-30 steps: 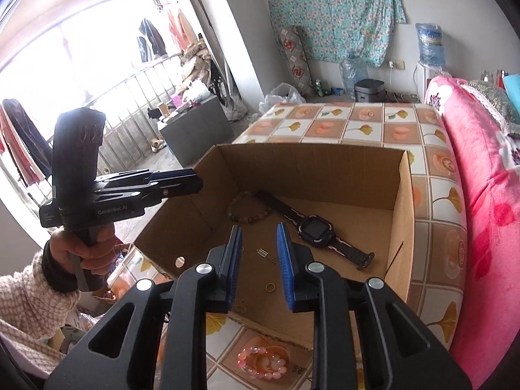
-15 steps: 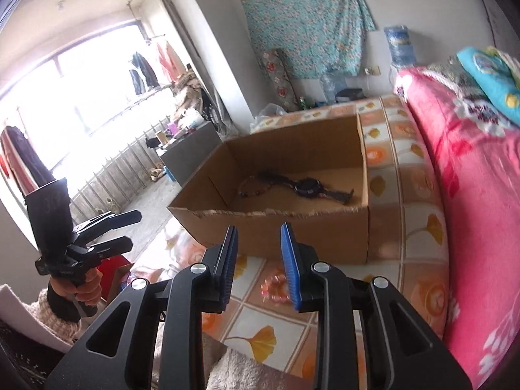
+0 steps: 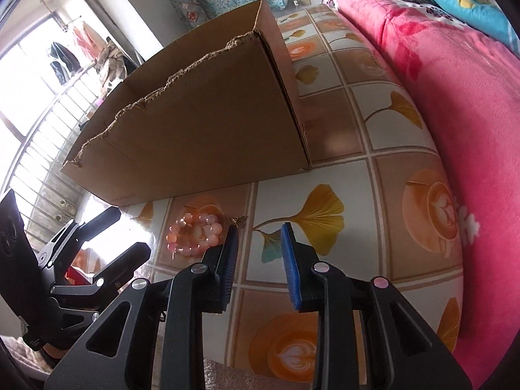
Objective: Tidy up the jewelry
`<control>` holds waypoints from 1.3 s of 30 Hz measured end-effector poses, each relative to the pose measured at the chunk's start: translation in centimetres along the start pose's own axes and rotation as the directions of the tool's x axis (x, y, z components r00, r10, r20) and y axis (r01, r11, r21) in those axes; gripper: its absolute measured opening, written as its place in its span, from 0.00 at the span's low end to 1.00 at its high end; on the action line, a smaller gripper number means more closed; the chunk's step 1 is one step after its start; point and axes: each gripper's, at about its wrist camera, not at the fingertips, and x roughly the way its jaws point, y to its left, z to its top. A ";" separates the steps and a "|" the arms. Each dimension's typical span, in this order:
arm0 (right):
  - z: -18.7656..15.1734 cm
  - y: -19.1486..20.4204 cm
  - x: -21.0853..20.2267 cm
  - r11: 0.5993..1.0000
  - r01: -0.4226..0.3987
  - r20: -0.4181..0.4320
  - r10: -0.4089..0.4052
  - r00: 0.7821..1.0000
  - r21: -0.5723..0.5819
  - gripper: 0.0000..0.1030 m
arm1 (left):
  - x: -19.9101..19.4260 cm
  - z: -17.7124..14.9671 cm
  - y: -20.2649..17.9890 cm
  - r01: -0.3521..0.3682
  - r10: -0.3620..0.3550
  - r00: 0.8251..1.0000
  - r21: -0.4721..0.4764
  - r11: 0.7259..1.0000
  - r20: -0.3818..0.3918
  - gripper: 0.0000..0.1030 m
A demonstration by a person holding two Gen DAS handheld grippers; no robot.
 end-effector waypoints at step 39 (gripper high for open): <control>0.6 1.5 1.6 0.999 -0.036 -0.019 0.035 0.999 -0.024 0.35 | 2.1 -1.4 5.1 -0.221 0.188 0.969 -0.214 0.951 -0.163 0.82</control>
